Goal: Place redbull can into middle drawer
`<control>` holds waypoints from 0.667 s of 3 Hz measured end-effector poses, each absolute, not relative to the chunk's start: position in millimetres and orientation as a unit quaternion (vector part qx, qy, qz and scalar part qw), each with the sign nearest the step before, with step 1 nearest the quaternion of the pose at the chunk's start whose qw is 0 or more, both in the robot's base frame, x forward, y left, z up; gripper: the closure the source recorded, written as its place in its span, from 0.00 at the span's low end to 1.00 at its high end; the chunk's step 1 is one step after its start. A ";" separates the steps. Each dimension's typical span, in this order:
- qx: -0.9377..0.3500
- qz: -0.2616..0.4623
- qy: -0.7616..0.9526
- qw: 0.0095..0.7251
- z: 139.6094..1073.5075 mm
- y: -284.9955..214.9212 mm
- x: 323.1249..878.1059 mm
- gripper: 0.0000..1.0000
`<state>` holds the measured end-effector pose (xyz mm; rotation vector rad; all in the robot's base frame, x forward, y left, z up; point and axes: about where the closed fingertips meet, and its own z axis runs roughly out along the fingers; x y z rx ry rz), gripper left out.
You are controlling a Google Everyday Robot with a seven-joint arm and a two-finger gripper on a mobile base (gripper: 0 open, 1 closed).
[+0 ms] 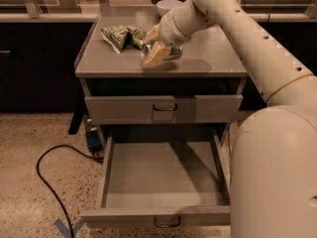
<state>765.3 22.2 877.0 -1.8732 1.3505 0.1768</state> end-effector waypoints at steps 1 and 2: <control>-0.741 0.070 0.534 0.401 876.9 22.3 765.3 1.00; -0.744 0.075 0.537 0.390 875.1 23.8 748.3 1.00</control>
Offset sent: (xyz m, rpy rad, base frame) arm -0.0558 -0.0006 -0.0007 -0.0423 0.0523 0.0027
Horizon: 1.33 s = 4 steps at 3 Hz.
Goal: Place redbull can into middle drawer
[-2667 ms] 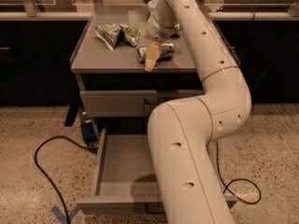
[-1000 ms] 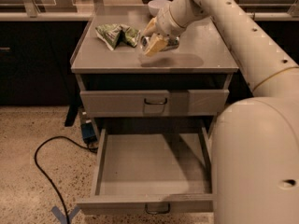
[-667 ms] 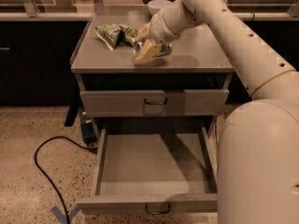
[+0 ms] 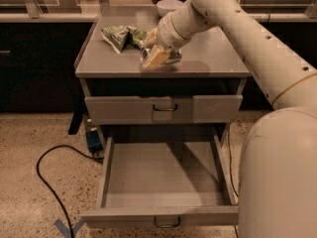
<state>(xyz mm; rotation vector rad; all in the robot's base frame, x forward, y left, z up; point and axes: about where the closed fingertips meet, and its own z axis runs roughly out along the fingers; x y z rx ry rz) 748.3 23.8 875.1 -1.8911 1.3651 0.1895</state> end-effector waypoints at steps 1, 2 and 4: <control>-0.724 0.054 0.559 0.401 903.8 8.8 715.6 1.00; -0.688 0.030 0.588 0.424 939.9 -8.8 666.0 1.00; -0.692 0.066 0.607 0.385 859.6 -6.3 604.7 1.00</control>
Offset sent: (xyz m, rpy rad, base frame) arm -0.1740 -0.0409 0.0205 -0.0143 0.0429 -0.2542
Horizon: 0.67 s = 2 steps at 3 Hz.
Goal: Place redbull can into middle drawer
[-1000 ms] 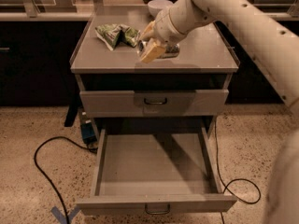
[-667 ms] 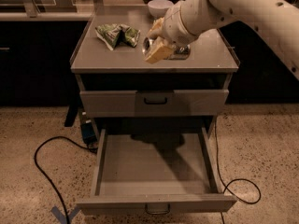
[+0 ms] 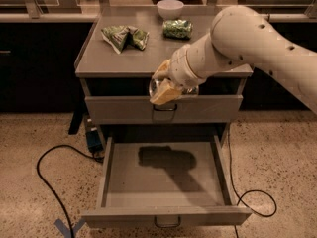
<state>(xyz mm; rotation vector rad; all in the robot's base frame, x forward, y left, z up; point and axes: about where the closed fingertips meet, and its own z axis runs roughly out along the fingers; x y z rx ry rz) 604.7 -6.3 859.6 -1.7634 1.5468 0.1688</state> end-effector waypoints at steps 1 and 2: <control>-0.706 0.084 0.607 0.355 803.2 -10.8 603.9 1.00; -0.706 0.084 0.607 0.355 803.0 -10.8 603.8 1.00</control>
Offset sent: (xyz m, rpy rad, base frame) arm -0.0009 -0.0041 -0.0463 -0.0273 0.0464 0.0284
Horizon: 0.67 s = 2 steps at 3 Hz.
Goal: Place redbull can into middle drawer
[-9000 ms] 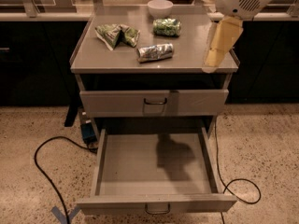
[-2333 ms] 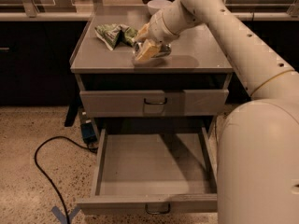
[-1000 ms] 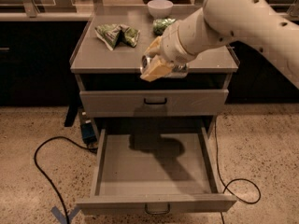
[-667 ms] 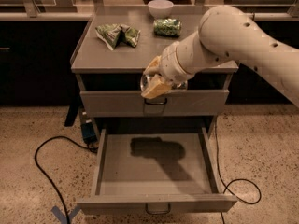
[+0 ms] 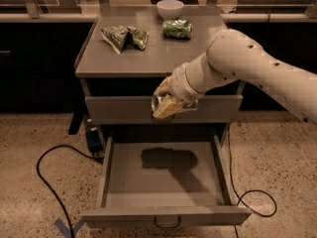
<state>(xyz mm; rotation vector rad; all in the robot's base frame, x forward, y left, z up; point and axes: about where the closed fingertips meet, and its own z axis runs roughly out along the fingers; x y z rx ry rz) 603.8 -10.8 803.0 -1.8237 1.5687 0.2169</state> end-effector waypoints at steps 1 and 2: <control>-0.697 0.101 0.612 0.360 782.7 -10.4 598.6 1.00; -0.680 0.122 0.629 0.356 730.9 -16.6 593.6 1.00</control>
Offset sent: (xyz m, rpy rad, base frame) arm -0.0153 -0.0160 -0.1395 0.0990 0.1311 -0.0825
